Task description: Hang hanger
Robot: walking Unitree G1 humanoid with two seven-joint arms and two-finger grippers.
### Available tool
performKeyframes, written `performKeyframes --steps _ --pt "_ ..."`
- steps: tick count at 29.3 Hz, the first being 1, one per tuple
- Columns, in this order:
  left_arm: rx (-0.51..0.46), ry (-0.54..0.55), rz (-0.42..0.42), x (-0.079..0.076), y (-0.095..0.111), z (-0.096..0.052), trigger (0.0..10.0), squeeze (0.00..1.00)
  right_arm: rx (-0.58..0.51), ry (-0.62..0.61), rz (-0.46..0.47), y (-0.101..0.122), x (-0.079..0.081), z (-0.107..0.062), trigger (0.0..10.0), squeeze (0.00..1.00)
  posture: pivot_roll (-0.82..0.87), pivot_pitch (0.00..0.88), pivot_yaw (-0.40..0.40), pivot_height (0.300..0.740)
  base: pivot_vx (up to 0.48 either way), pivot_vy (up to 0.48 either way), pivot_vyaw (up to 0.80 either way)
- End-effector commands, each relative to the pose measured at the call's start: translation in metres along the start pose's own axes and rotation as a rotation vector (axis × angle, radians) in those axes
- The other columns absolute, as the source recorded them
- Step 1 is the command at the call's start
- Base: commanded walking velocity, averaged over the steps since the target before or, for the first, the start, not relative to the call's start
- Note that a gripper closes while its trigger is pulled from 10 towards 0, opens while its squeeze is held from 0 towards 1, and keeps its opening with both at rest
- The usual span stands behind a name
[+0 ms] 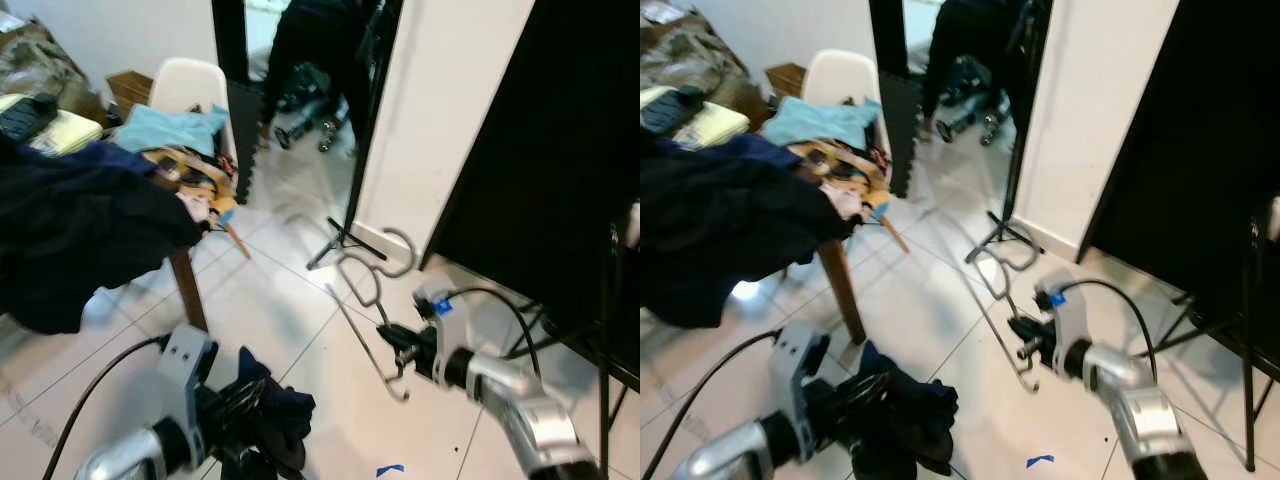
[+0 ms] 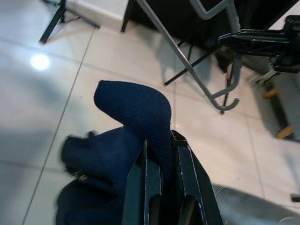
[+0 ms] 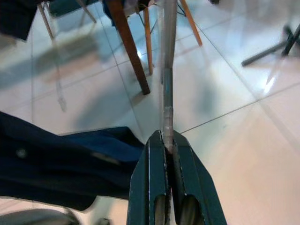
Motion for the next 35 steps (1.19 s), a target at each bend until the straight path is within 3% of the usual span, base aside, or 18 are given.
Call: performKeyframes --steps 1,2,6,7,8,9,13,18,23,35 --pt "-0.019 0.006 -0.009 -0.006 0.001 -0.005 10.0 0.00 -0.059 0.022 0.018 0.013 0.016 -0.003 10.0 0.00 -0.08 0.112 -0.002 0.740 0.000 0.000 0.00" --pt "-0.033 0.032 -0.027 -0.007 -0.001 -0.007 10.0 0.00 -0.080 0.040 0.037 0.013 0.028 -0.006 10.0 0.00 -0.08 0.117 0.000 0.740 0.000 0.000 -0.80" --pt "-0.060 0.065 -0.041 -0.004 0.000 -0.008 10.0 0.00 -0.104 0.039 0.045 0.015 0.032 -0.008 10.0 0.00 -0.07 0.123 -0.003 0.740 0.000 0.000 -0.80" --pt "-0.132 0.128 -0.089 0.010 0.010 -0.009 10.0 0.00 -0.153 0.022 0.078 0.020 0.031 -0.007 10.0 0.00 -0.07 0.129 0.001 0.740 0.000 0.000 -0.80" --pt "-0.132 0.128 -0.089 0.010 0.010 -0.009 10.0 0.00 -0.153 0.022 0.078 0.020 0.031 -0.007 10.0 0.00 -0.07 0.129 0.001 0.740 0.000 0.000 -0.80" --pt "-0.187 0.176 -0.119 0.021 0.018 -0.009 10.0 0.00 -0.187 0.011 0.106 0.024 0.028 -0.007 10.0 0.00 -0.07 0.130 0.001 0.740 0.000 0.000 -0.80" --pt "-0.256 0.245 -0.184 0.039 0.026 -0.014 10.0 0.00 -0.229 0.014 0.159 0.029 0.025 -0.006 10.0 0.00 -0.07 0.134 -0.005 0.740 0.000 0.000 -0.80" --pt "-0.267 0.269 -0.190 0.044 0.027 -0.017 10.0 0.00 -0.234 0.026 0.191 0.030 0.024 -0.007 10.0 0.00 -0.06 0.138 -0.010 0.740 0.000 0.000 -0.80" --pt "-0.274 0.284 -0.195 0.047 0.027 -0.017 10.0 0.00 -0.228 0.030 0.216 0.030 0.023 -0.008 10.0 0.00 -0.06 0.137 -0.013 0.740 0.000 0.000 0.00" --pt "-0.248 0.257 -0.199 0.045 0.025 -0.010 10.0 0.00 -0.232 0.025 0.268 0.030 0.024 -0.011 10.0 0.00 -0.07 0.127 0.000 0.740 0.000 0.000 -0.80"
Point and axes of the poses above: a point about 5 cm out from each wrist's last joint towards the gripper, its own z axis pointing out of the wrist towards the gripper, its own y axis along the axis of the wrist's last joint, x = y × z, the point moved 6 cm from there along z, pointing out of the wrist towards the gripper, and after that the axes turned 9 degrees about -z, right-handed, at the moved point
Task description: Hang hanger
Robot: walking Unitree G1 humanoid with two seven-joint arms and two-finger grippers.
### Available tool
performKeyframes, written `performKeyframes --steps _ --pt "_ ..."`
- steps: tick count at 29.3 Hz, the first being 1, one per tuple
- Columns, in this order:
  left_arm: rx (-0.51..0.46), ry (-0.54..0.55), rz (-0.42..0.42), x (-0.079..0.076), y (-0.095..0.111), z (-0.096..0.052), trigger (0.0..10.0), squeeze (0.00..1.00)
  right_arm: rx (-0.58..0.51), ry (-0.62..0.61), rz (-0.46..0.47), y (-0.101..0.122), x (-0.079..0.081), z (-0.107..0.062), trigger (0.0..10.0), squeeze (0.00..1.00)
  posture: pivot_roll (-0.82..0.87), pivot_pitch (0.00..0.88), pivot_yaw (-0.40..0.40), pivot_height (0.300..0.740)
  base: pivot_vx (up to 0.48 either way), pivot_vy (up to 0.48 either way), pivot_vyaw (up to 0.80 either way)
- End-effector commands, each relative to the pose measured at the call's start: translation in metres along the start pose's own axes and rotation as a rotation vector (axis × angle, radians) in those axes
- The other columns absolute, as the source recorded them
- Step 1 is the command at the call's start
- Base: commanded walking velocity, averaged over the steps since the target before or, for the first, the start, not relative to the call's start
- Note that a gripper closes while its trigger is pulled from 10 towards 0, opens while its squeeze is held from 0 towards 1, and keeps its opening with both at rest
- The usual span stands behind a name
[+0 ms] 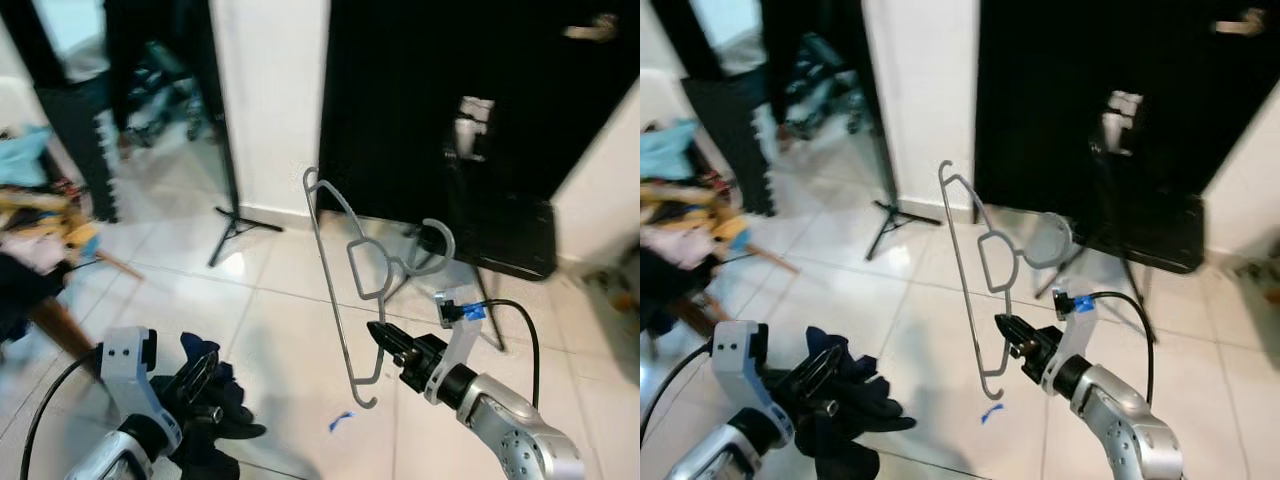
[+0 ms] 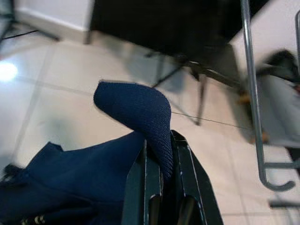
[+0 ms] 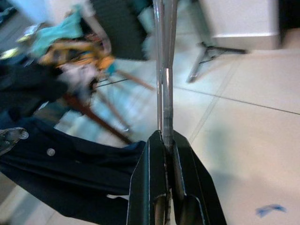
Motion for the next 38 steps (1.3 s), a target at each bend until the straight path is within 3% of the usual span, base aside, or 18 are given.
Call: performKeyframes --steps 1,4,22,28,32,38 --pt "0.017 0.007 -0.015 0.003 -0.004 -0.003 10.0 0.00 0.002 0.016 0.023 -0.003 0.006 0.001 10.0 0.00 -0.07 0.127 0.000 0.740 0.000 0.000 -0.80" --pt "0.018 0.006 -0.017 0.004 -0.004 -0.003 10.0 0.00 0.001 0.020 0.027 -0.003 0.006 0.001 10.0 0.00 -0.07 0.127 0.000 0.740 0.000 0.000 -0.80" --pt "0.015 -0.008 -0.035 0.003 -0.003 0.000 10.0 0.00 0.005 0.032 0.067 -0.001 0.006 0.001 10.0 0.00 -0.08 0.133 -0.001 0.740 0.000 0.000 0.00" --pt "0.013 -0.008 -0.036 0.002 -0.003 0.000 10.0 0.00 0.005 0.035 0.072 -0.001 0.006 0.001 10.0 0.00 -0.07 0.133 -0.001 0.740 0.000 0.000 -0.53" --pt "0.008 -0.002 -0.039 0.003 -0.002 0.001 10.0 0.00 -0.051 0.032 0.077 0.008 0.005 -0.001 10.0 0.00 -0.07 0.132 -0.001 0.740 0.000 0.000 0.00" --pt "0.025 0.001 -0.035 0.005 -0.004 0.001 10.0 0.00 -0.045 0.033 0.090 0.007 0.005 -0.001 10.0 0.00 -0.07 0.131 0.001 0.740 0.000 0.000 0.00"
Point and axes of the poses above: a point about 5 cm out from each wrist's last joint towards the gripper, its own z axis pointing out of the wrist towards the gripper, its own y axis along the axis of the wrist's last joint, x = y × z, the point moved 6 cm from there along z, pointing out of the wrist towards the gripper, and after that the axes turned 9 degrees about -z, right-handed, at the moved point
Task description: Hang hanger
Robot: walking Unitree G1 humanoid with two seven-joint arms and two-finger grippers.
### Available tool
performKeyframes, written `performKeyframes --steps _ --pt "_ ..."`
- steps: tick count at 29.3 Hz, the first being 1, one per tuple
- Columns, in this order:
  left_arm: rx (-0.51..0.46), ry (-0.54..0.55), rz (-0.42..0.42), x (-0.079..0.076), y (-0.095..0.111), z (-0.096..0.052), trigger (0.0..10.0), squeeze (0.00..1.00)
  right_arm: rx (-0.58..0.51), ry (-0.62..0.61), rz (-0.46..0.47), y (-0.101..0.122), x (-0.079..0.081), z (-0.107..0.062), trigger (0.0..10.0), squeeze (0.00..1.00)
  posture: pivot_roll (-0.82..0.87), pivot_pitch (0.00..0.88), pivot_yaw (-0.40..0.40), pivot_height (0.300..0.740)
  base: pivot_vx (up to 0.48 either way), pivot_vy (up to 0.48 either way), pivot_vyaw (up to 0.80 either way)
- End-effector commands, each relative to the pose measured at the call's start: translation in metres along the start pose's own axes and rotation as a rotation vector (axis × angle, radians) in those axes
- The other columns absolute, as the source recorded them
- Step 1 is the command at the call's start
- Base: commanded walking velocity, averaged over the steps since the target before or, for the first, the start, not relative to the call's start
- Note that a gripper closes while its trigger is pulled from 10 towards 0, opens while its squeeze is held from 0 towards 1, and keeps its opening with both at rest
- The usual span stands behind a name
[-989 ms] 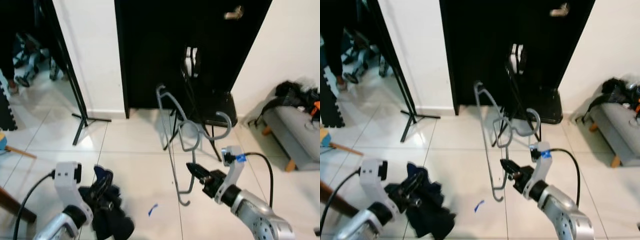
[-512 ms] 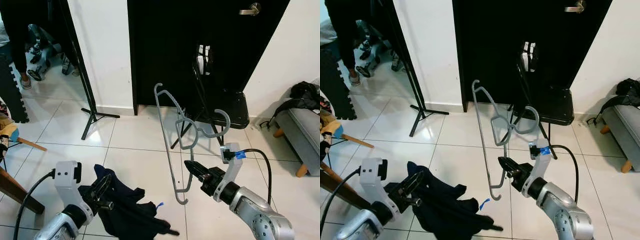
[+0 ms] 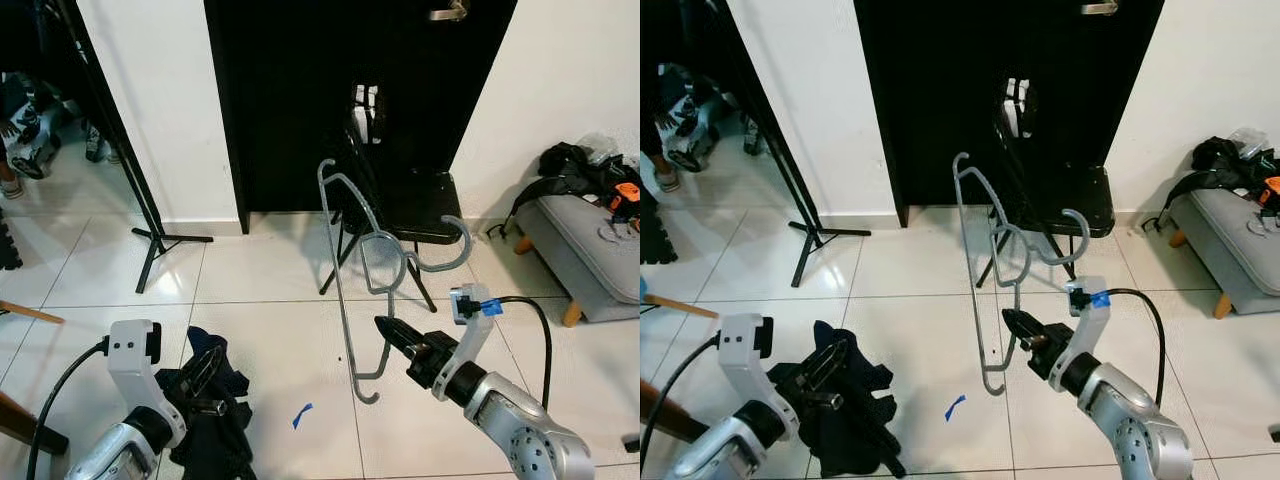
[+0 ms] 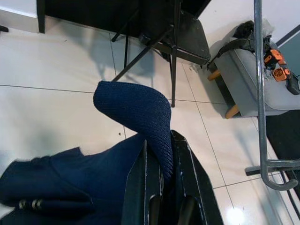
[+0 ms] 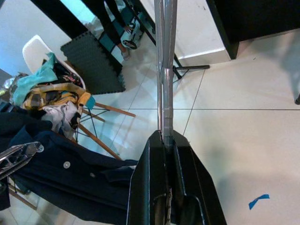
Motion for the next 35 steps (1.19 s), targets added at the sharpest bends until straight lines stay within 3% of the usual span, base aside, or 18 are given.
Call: performKeyframes --steps 1,6,35 --pt "0.023 0.010 -0.002 0.0027 -0.0046 -0.0006 10.0 0.00 0.005 0.018 -0.008 -0.0009 0.0045 0.0001 10.0 0.00 -0.07 0.130 0.002 0.740 -0.319 0.000 0.00" --pt "0.028 0.008 0.002 0.0025 -0.0050 0.0000 10.0 0.00 0.006 0.018 -0.003 -0.0012 0.0050 0.0010 10.0 0.00 -0.07 0.130 0.003 0.740 -0.389 0.000 -0.64" --pt "0.006 0.016 -0.009 0.0036 -0.0011 0.0043 10.0 0.00 0.026 0.020 0.013 -0.0032 0.0013 0.0027 10.0 0.00 -0.08 0.125 -0.002 0.740 0.000 0.000 -0.79"
Point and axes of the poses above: a point about 5 cm out from each wrist's last joint towards the gripper, its own z axis pointing out of the wrist towards the gripper, its own y axis along the axis of the wrist's last joint, x = y × z, the point moved 6 cm from there along z, pointing out of the wrist towards the gripper, and after that the axes turned 9 degrees about -z, right-handed, at the moved point
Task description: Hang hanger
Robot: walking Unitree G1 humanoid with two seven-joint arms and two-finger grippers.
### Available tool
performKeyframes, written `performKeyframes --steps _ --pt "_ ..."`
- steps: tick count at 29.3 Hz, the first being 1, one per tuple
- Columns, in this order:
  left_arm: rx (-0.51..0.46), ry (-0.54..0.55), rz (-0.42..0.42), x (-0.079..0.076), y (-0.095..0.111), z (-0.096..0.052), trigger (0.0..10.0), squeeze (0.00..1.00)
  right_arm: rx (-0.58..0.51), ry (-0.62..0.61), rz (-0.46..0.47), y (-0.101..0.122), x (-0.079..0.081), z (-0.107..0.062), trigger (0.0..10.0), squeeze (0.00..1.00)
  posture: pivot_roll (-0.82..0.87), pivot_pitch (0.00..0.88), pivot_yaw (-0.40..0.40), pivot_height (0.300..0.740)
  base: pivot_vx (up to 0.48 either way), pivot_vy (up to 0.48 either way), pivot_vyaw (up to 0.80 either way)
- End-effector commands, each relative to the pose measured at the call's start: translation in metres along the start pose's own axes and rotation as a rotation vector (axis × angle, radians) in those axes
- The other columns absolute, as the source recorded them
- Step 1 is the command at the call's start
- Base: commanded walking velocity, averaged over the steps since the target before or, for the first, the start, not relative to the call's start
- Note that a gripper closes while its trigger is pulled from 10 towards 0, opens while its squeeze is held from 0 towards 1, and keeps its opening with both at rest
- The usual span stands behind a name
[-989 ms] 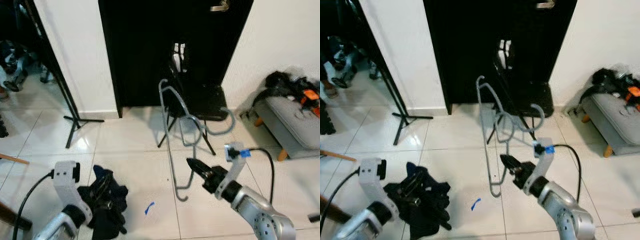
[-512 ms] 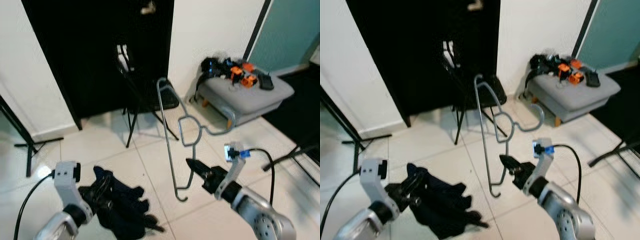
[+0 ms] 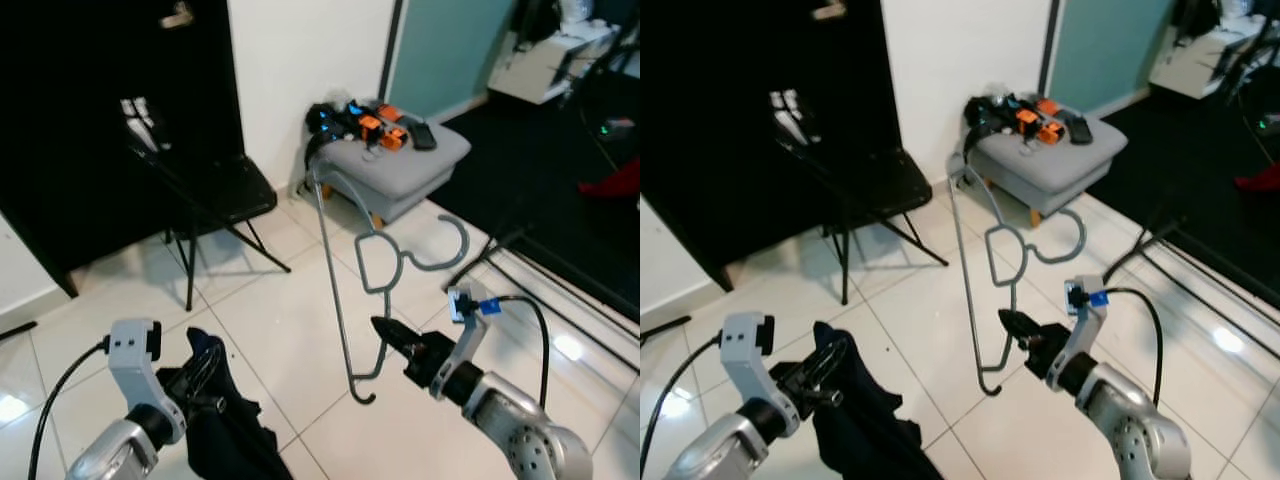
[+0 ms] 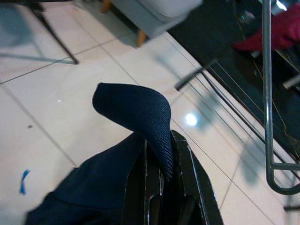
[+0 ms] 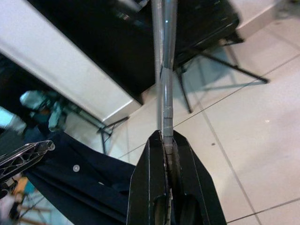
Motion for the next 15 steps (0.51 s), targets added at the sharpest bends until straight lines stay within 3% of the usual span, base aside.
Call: performKeyframes --steps 1,8,15 --pt "0.002 0.000 0.002 -0.0002 -0.0012 0.0003 10.0 0.00 0.017 -0.003 0.011 -0.0048 -0.0022 -0.0008 10.0 0.00 -0.08 0.125 -0.002 0.740 0.000 0.000 -0.79" --pt "-0.004 -0.003 0.000 -0.0027 -0.0022 0.0043 10.0 0.00 0.037 -0.012 -0.013 -0.0066 -0.0072 0.0007 10.0 0.00 -0.09 0.116 -0.005 0.740 0.000 0.000 -0.80" --pt "0.011 -0.001 0.002 0.0012 -0.0045 0.0056 10.0 0.00 0.060 -0.044 -0.041 -0.0128 -0.0089 0.0035 10.0 0.00 -0.11 0.107 0.058 0.740 0.000 0.000 -0.79"
Point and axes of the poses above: a point about 5 cm out from each wrist's last joint towards the gripper, its own z axis pointing out of the wrist towards the gripper, its own y axis along the axis of the wrist's last joint, x = y × z, the point moved 6 cm from there along z, pointing out of the wrist towards the gripper, and after that the axes turned 9 degrees about -z, right-handed, at the moved point
